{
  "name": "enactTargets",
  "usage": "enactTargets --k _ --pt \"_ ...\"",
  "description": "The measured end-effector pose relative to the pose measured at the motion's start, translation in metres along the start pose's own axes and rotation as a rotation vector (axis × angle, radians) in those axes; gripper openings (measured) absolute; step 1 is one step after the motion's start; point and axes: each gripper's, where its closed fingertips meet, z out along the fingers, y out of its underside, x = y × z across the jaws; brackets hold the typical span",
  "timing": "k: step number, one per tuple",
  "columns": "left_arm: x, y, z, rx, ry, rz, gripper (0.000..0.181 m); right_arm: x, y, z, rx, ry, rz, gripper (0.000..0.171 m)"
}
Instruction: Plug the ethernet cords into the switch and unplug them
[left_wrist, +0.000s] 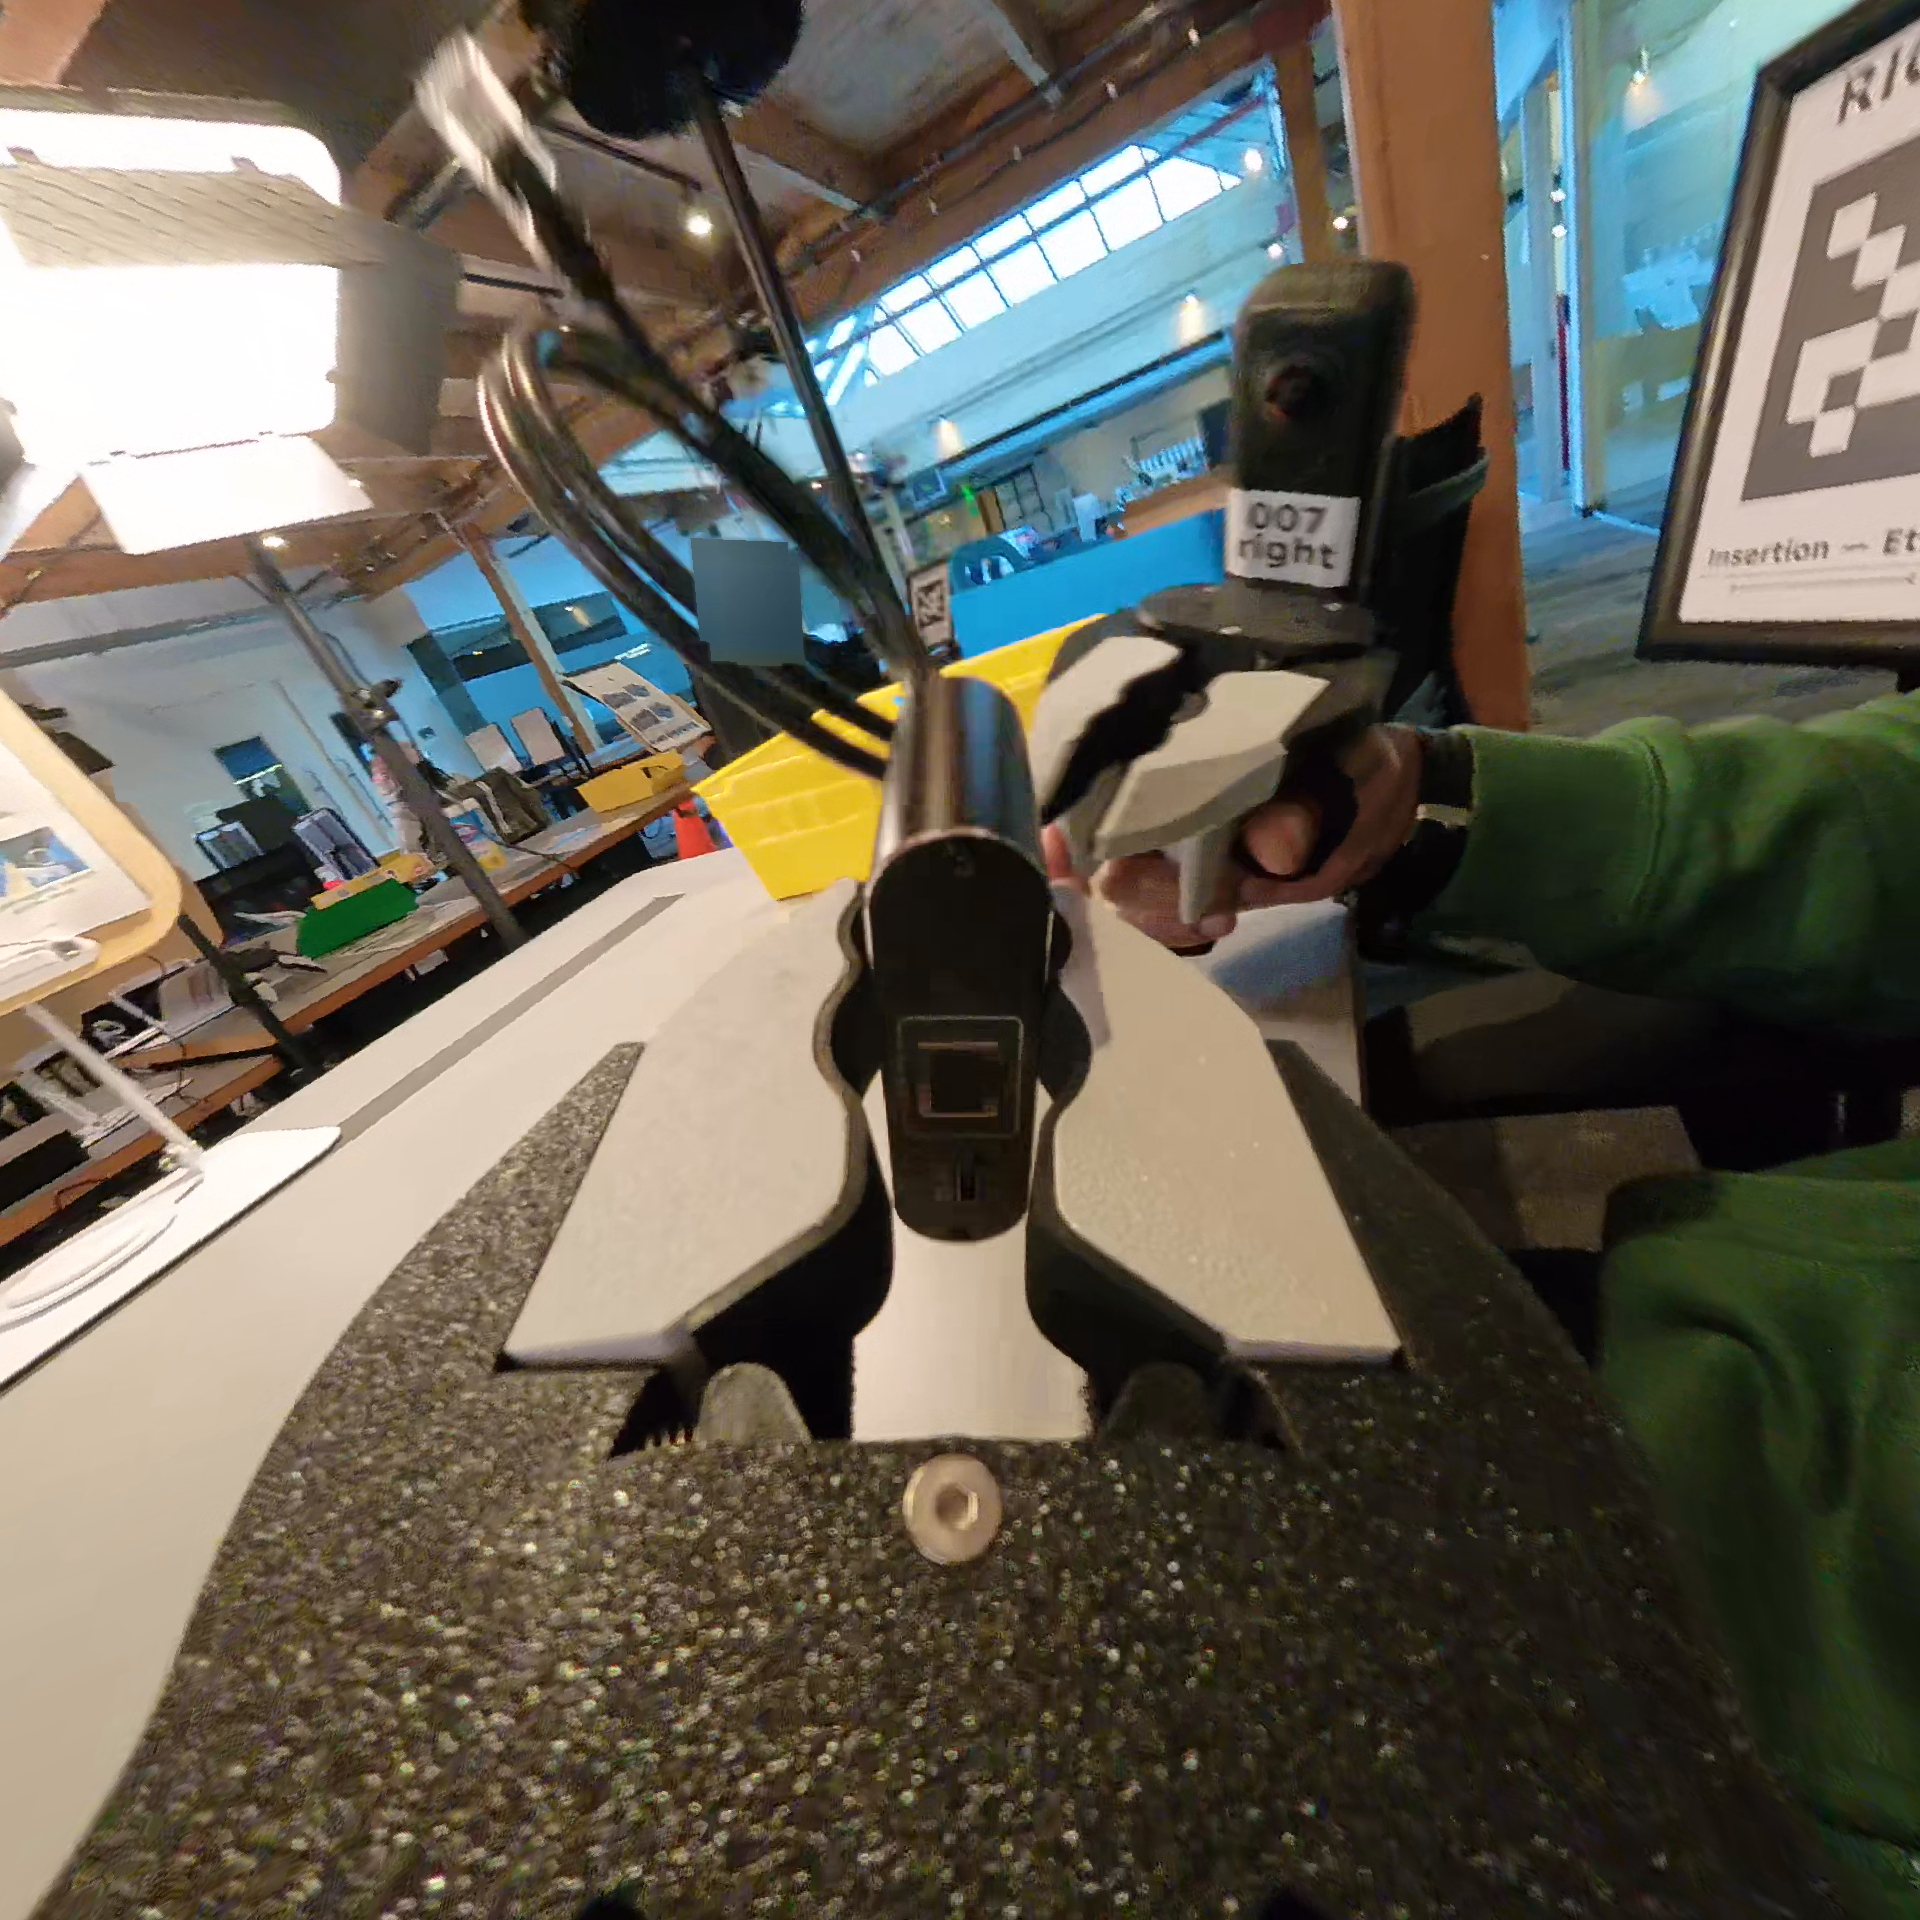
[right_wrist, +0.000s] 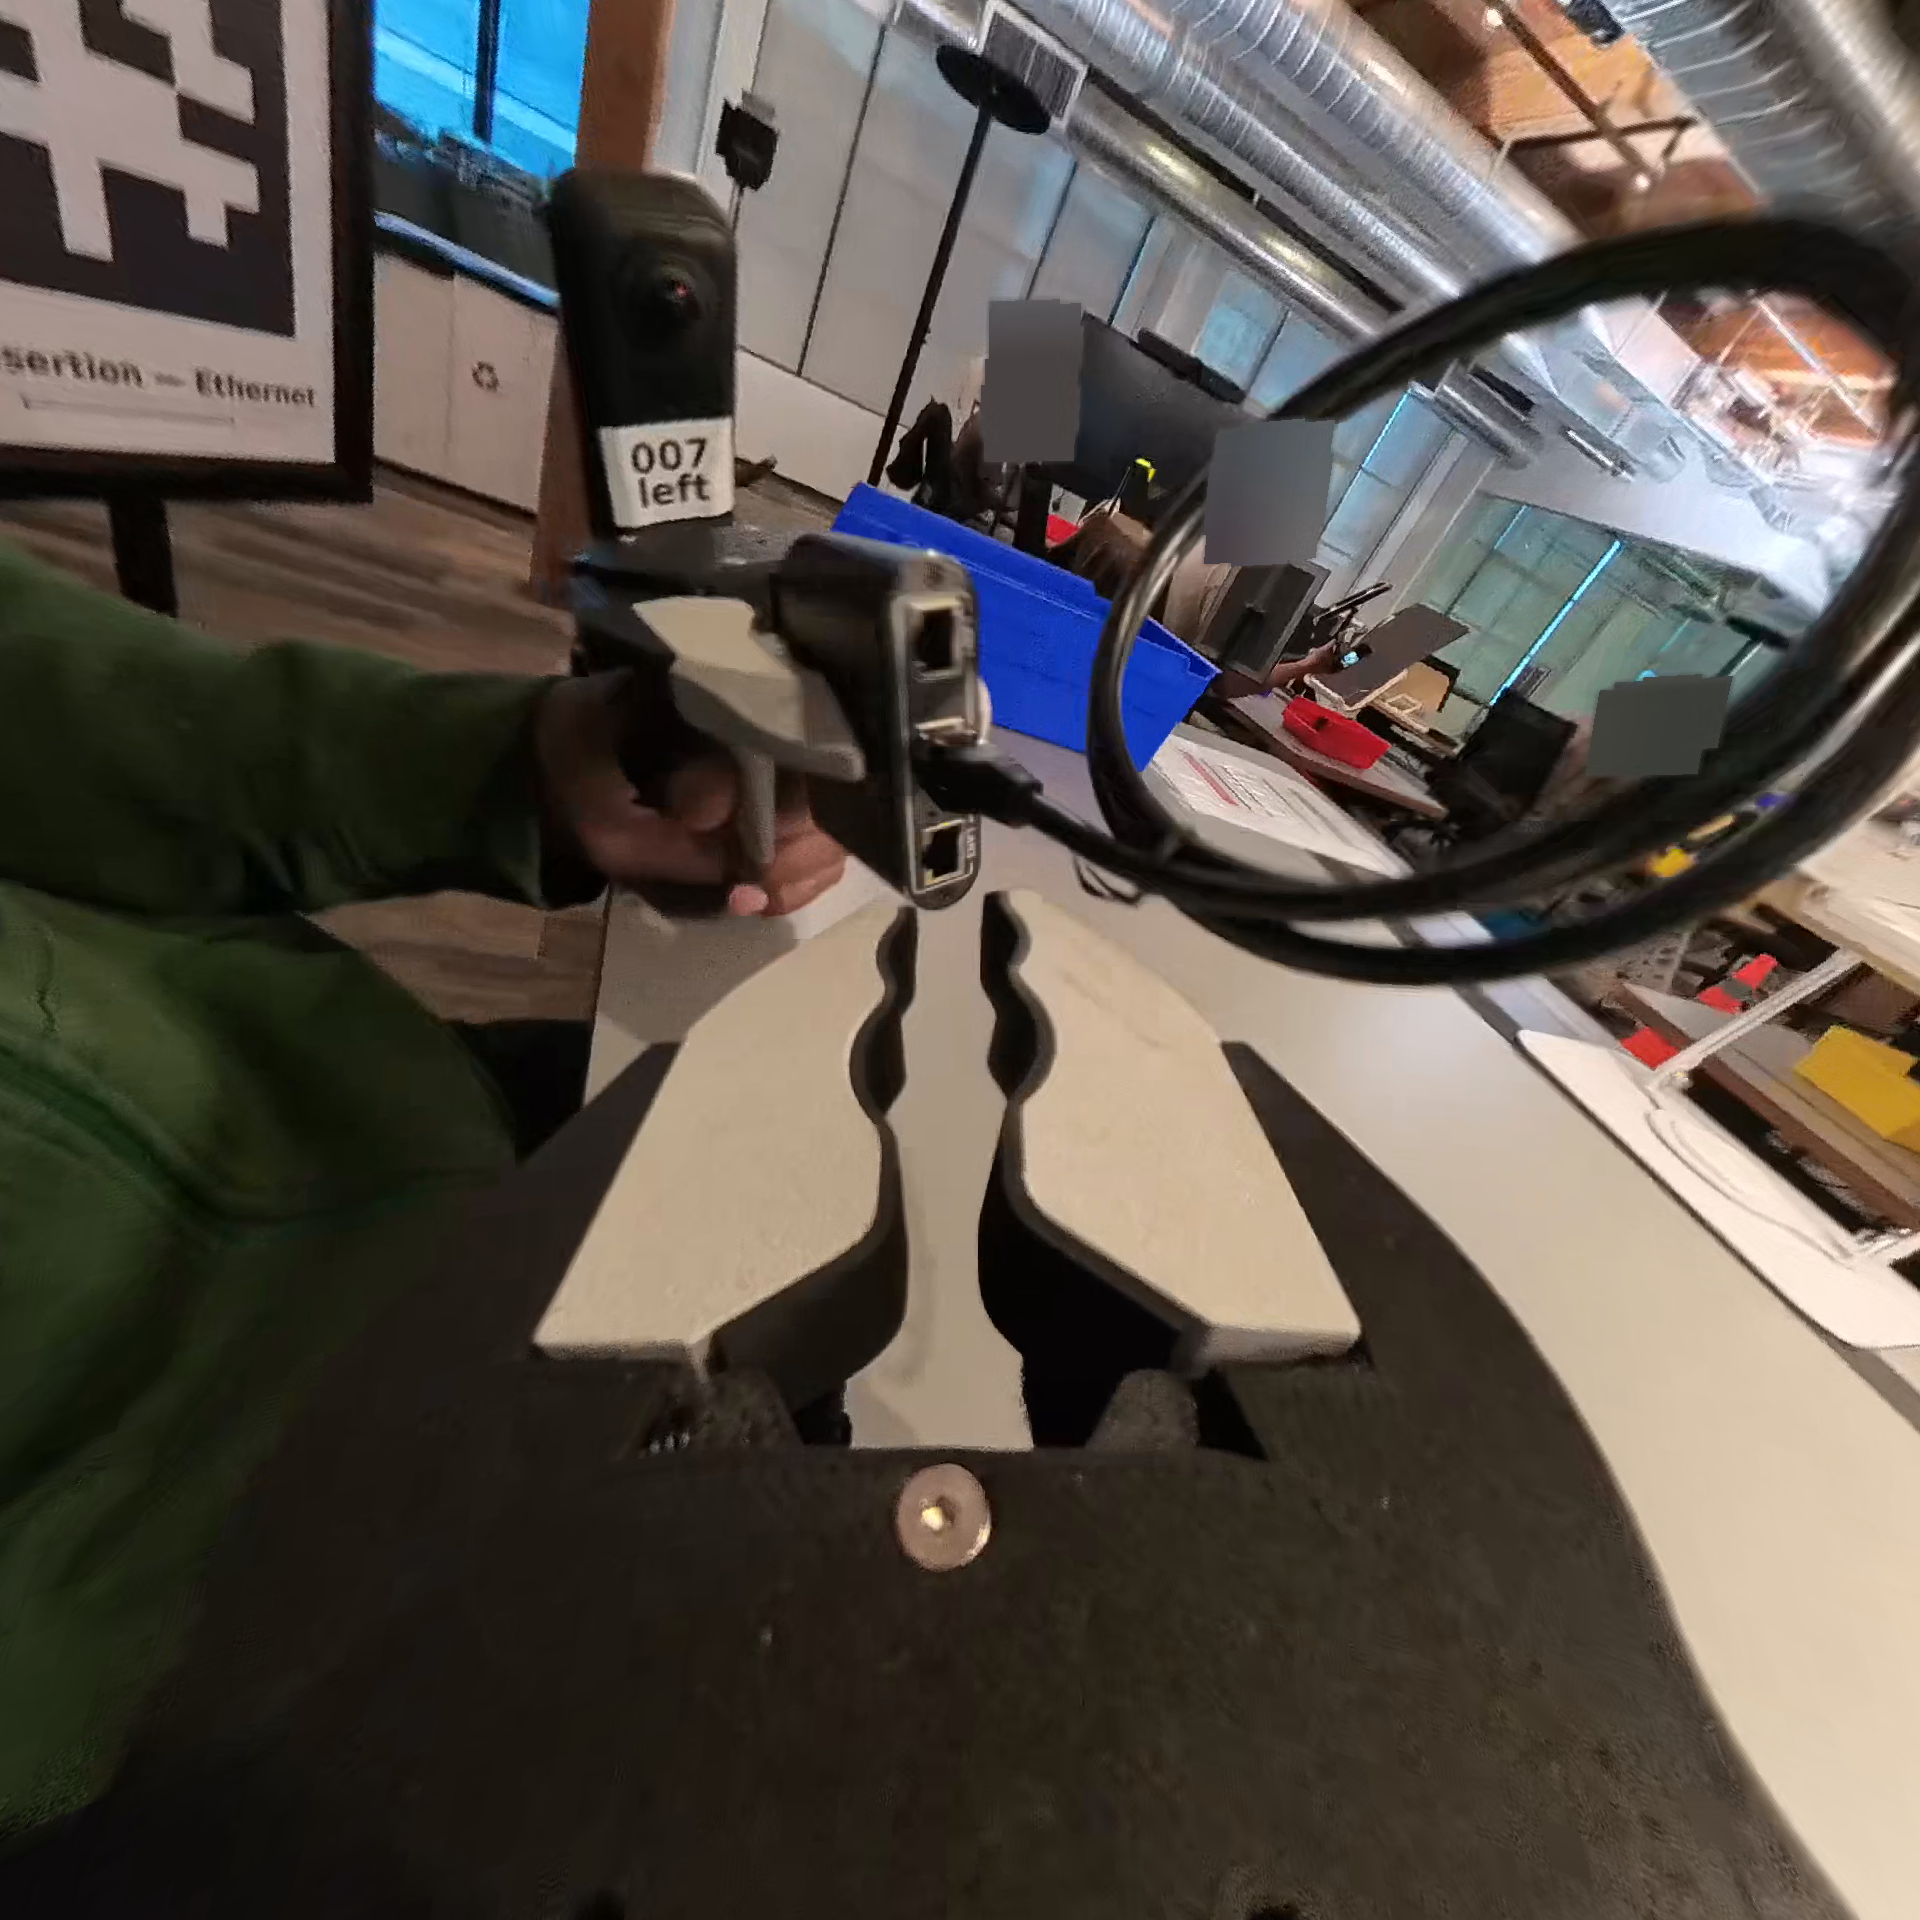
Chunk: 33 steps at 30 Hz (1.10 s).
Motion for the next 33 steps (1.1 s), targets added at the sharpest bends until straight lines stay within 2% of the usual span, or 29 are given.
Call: enactTargets --k 7,12,17,19,21,24,28,33 --pt "-0.006 0.006 -0.001 -0.034 -0.013 -0.019 0.028 -0.007 -0.015 0.006 -0.081 0.075 -0.231 0.014" --pt "0.000 0.014 0.005 -0.095 0.010 0.003 0.028 0.000 0.013 0.025 -0.249 0.150 -0.341 0.026" --pt "0.002 0.016 0.007 -0.113 0.020 0.007 0.028 0.014 0.030 0.043 -0.343 0.279 -0.558 0.039" --pt "0.002 0.018 0.008 -0.122 0.024 0.009 0.028 0.018 0.035 0.049 -0.356 0.322 -0.633 0.033" --pt "0.002 0.018 0.008 -0.127 0.027 0.004 0.028 0.016 0.040 0.053 -0.362 0.323 -0.690 0.017" --pt "0.005 0.019 0.007 -0.131 0.056 -0.009 0.028 0.015 0.038 0.050 -0.371 0.325 -0.735 0.016" --pt "0.002 0.033 0.006 -0.250 0.043 -0.030 0.032 0.014 0.036 0.046 -0.366 0.315 -0.776 0.015" --pt "0.006 0.035 0.007 -0.261 0.051 0.006 0.028 0.013 0.039 0.044 -0.382 0.304 -0.803 0.016"
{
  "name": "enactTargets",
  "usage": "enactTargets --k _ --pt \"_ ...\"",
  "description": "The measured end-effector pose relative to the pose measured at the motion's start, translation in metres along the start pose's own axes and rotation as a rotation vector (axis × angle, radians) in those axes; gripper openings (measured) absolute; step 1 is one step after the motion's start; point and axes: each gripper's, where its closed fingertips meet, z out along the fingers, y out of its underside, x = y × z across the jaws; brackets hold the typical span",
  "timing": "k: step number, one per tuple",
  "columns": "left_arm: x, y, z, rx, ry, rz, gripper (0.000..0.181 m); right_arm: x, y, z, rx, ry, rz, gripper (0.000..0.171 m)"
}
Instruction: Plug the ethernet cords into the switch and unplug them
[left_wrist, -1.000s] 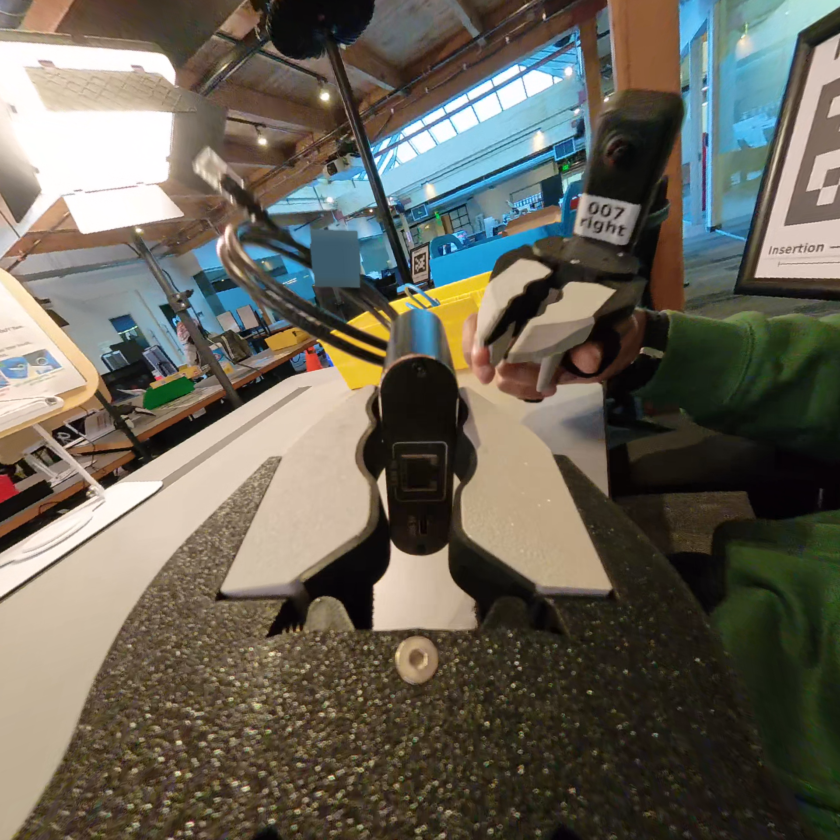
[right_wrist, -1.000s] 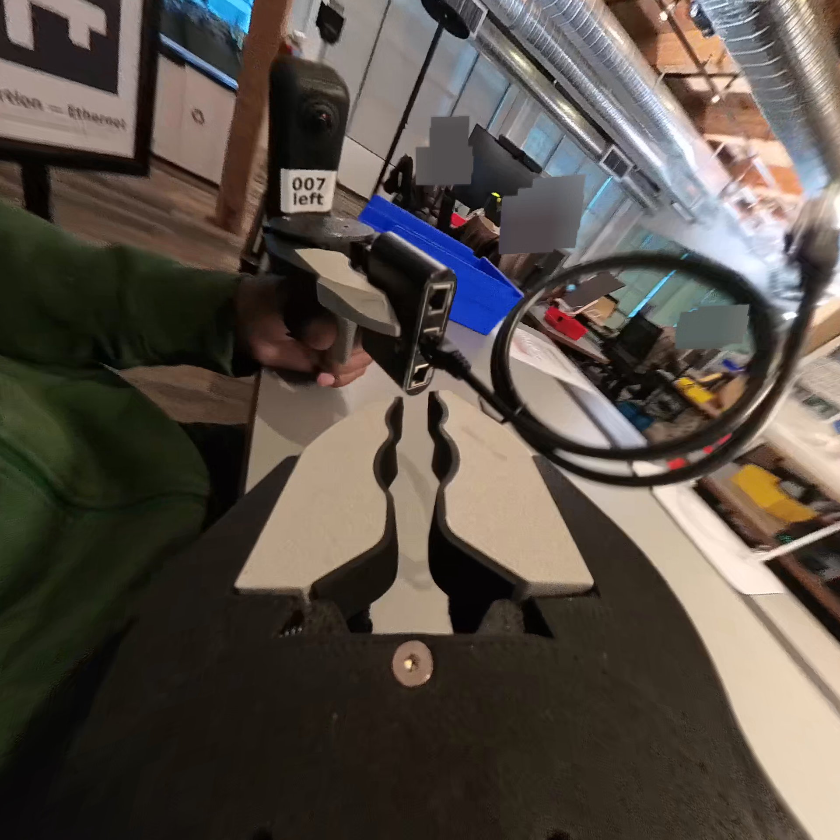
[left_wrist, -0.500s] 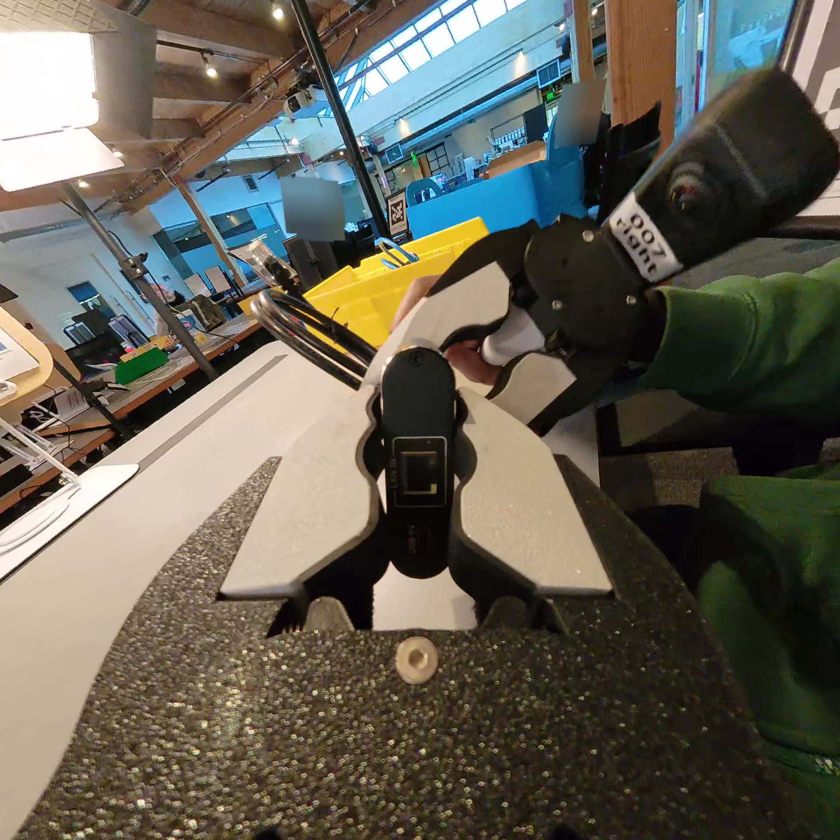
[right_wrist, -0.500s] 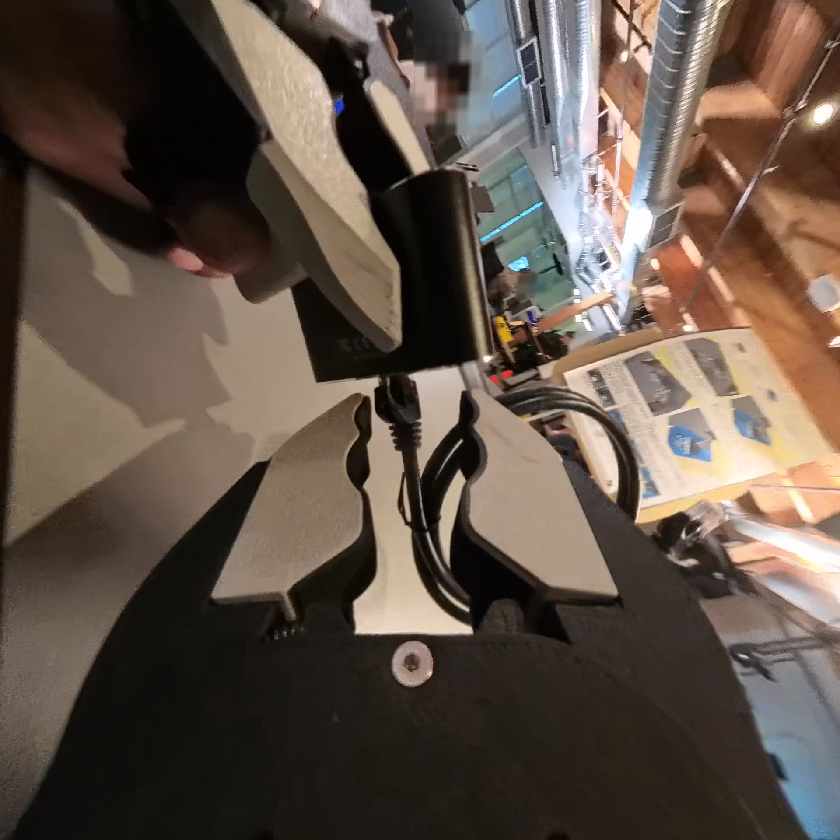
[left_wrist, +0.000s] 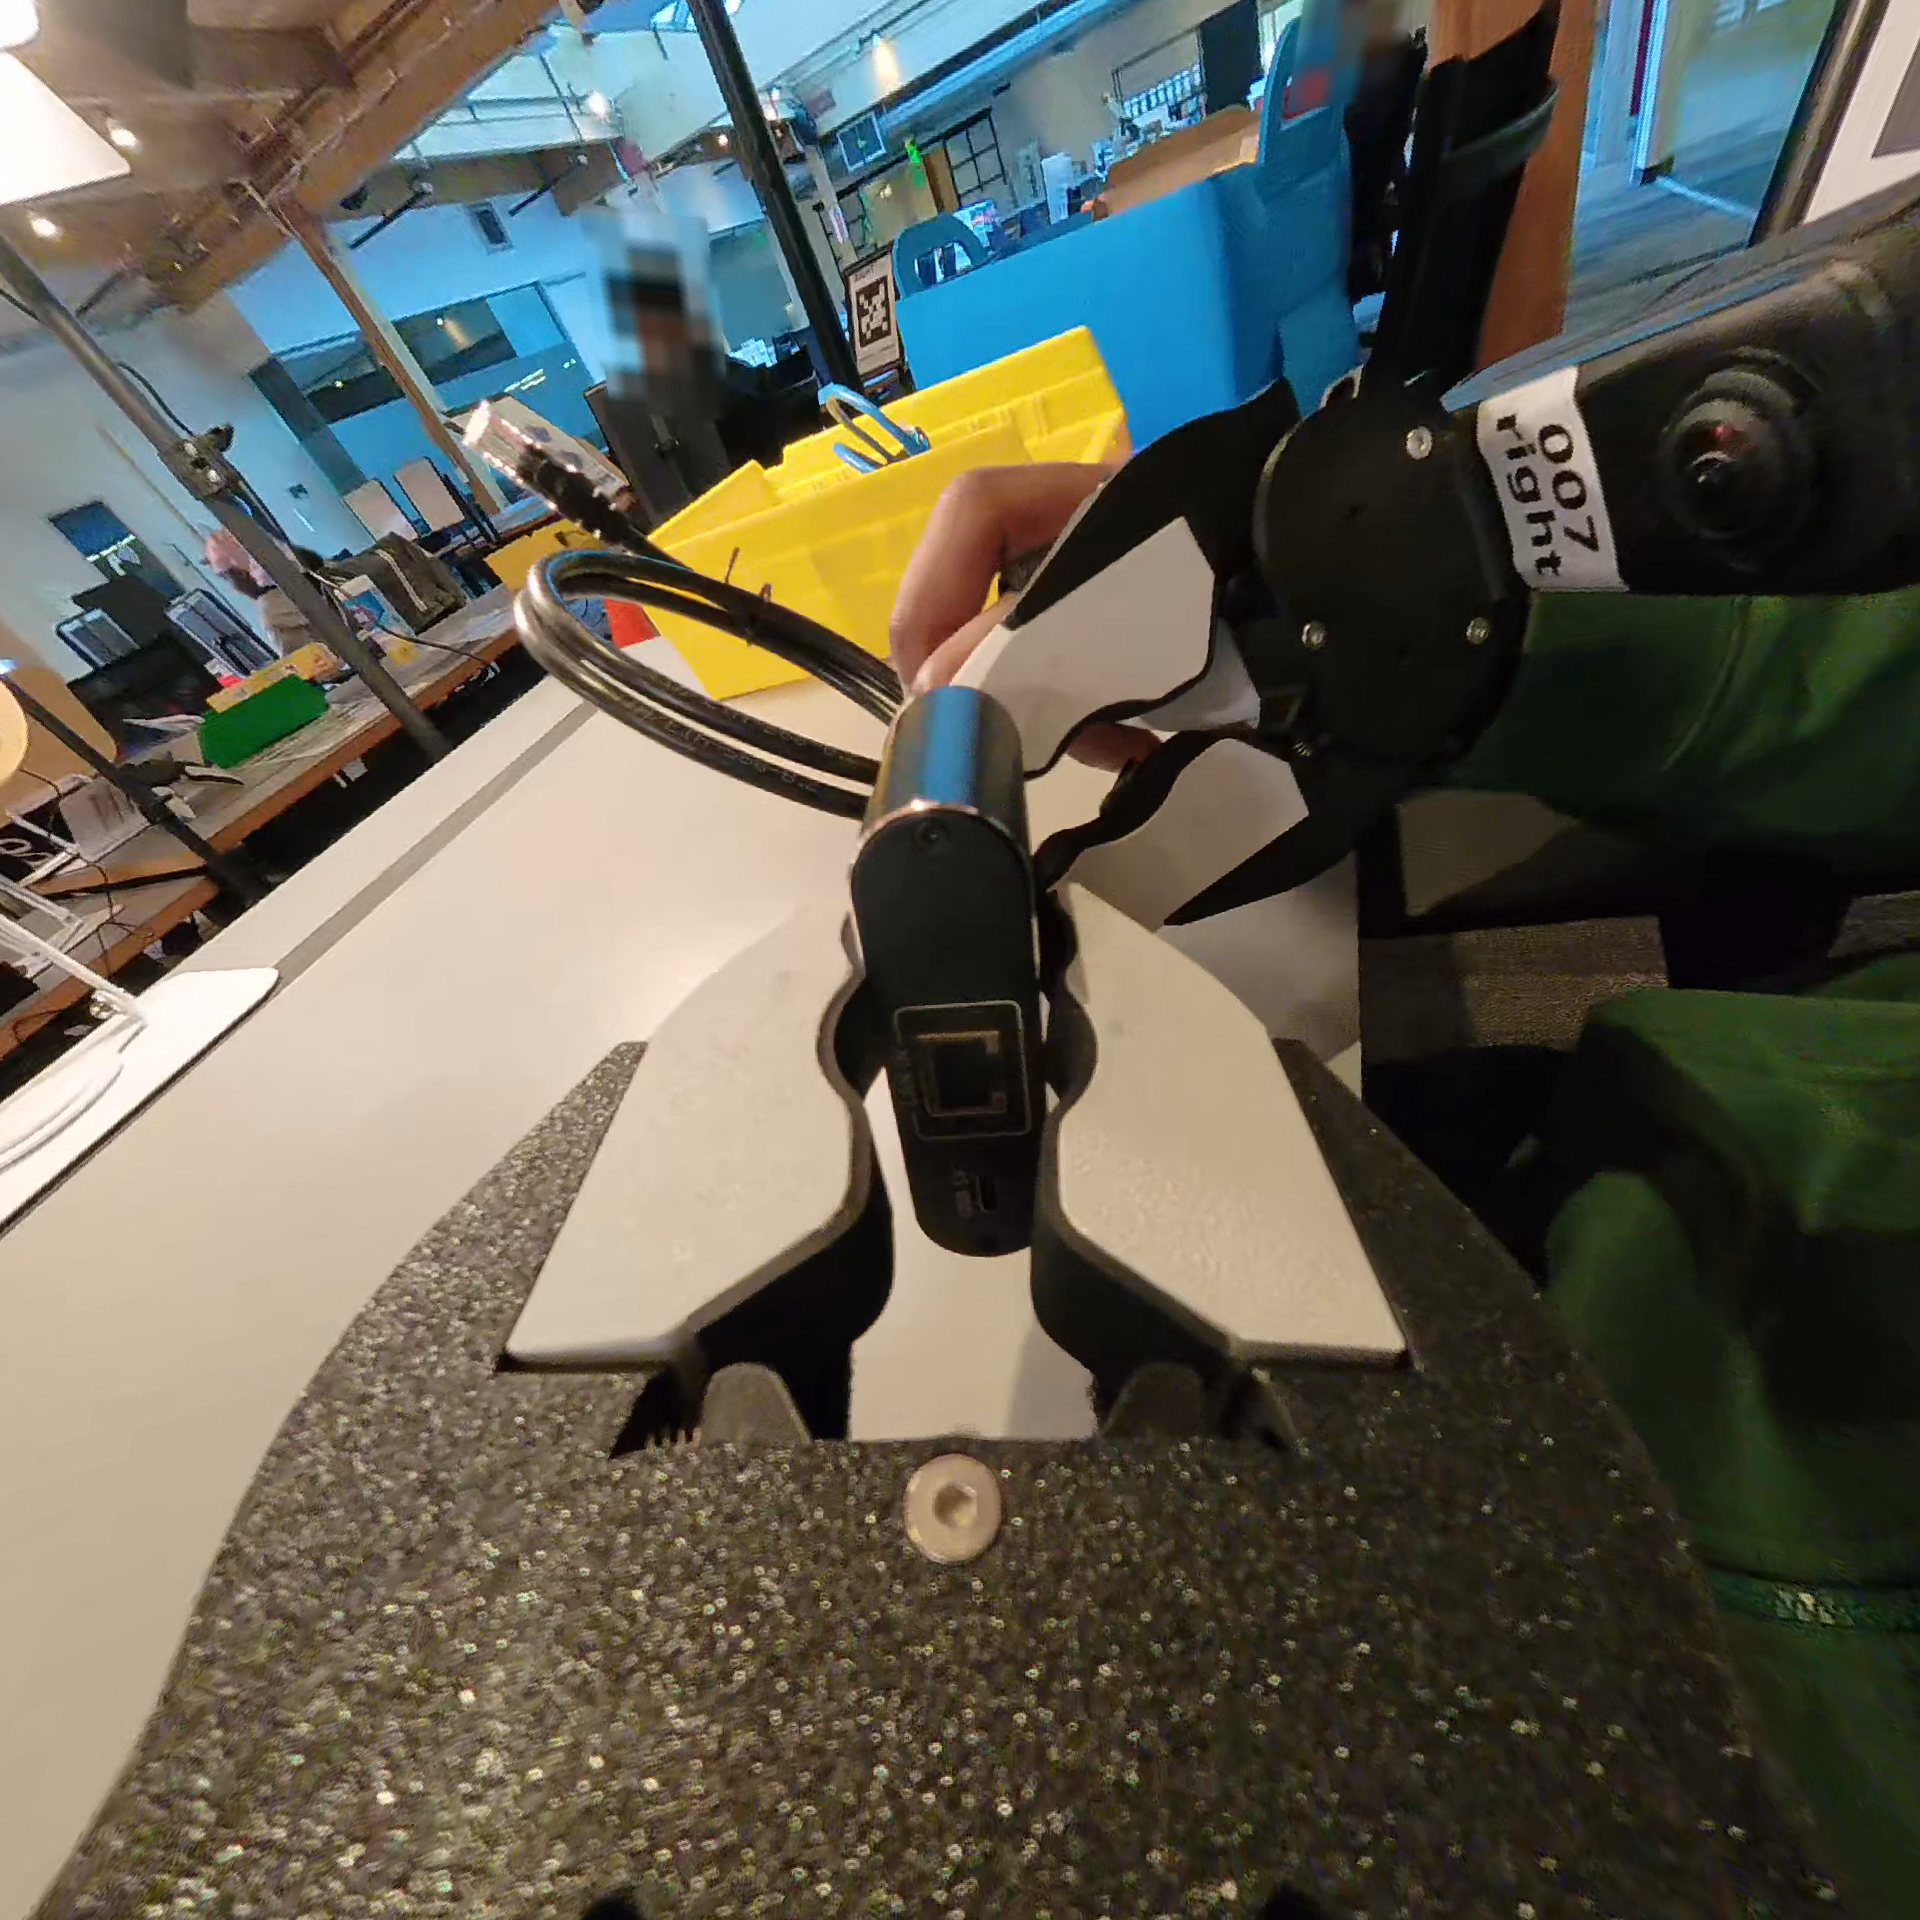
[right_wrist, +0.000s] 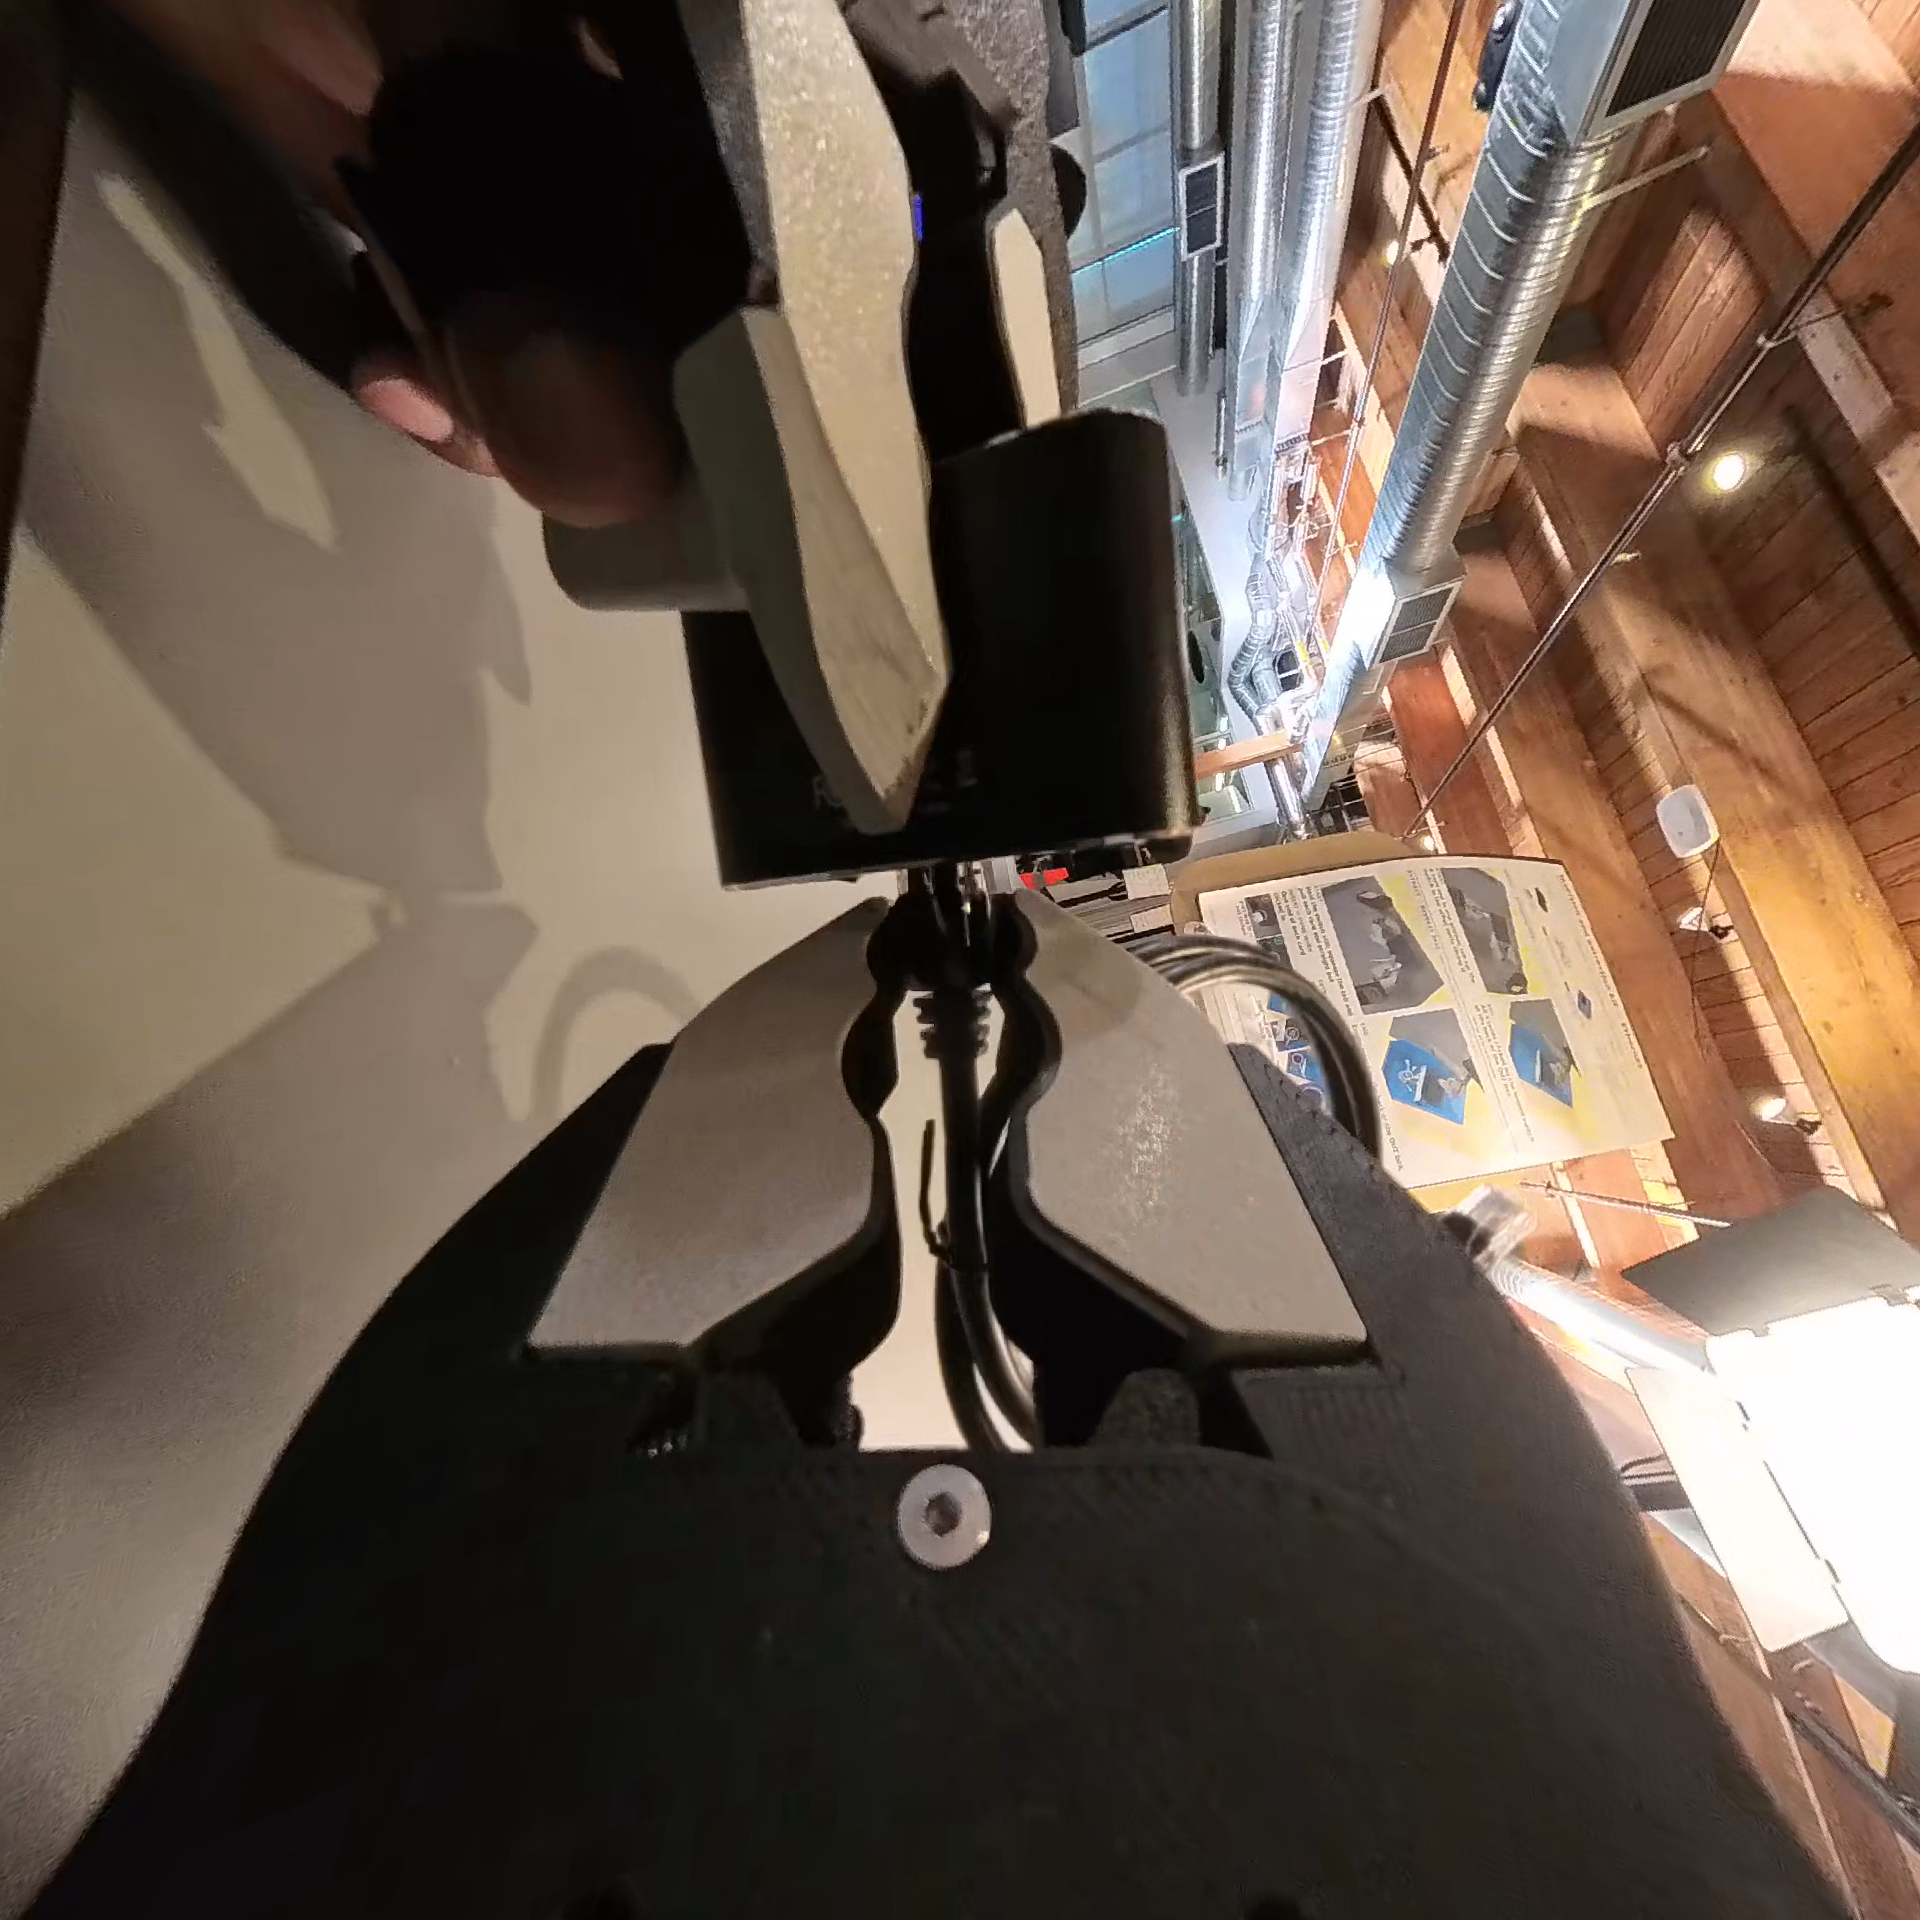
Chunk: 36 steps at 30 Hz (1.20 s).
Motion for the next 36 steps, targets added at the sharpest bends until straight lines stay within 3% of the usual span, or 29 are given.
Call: enactTargets --k 10,14,19,25,31,36 --pt "-0.009 -0.014 -0.014 0.136 0.006 -0.049 0.028 0.011 -0.008 -0.015 0.045 -0.098 0.201 0.022" --pt "-0.003 -0.010 -0.009 0.093 0.021 -0.014 0.028 0.005 -0.017 -0.016 0.045 -0.157 0.211 0.022" --pt "-0.003 -0.010 -0.009 0.099 0.021 -0.014 0.028 -0.017 -0.002 -0.005 -0.045 -0.219 0.182 0.029" --pt "0.003 -0.010 -0.009 0.093 0.071 -0.011 0.028 -0.023 -0.010 0.004 0.013 -0.191 0.195 0.019" --pt "0.003 0.024 -0.009 -0.136 0.050 0.076 0.028 -0.033 0.004 0.004 -0.054 -0.207 0.082 0.018" --pt "0.004 0.029 -0.010 -0.143 0.037 0.155 0.027 -0.031 0.005 0.001 -0.053 -0.205 0.069 0.019"
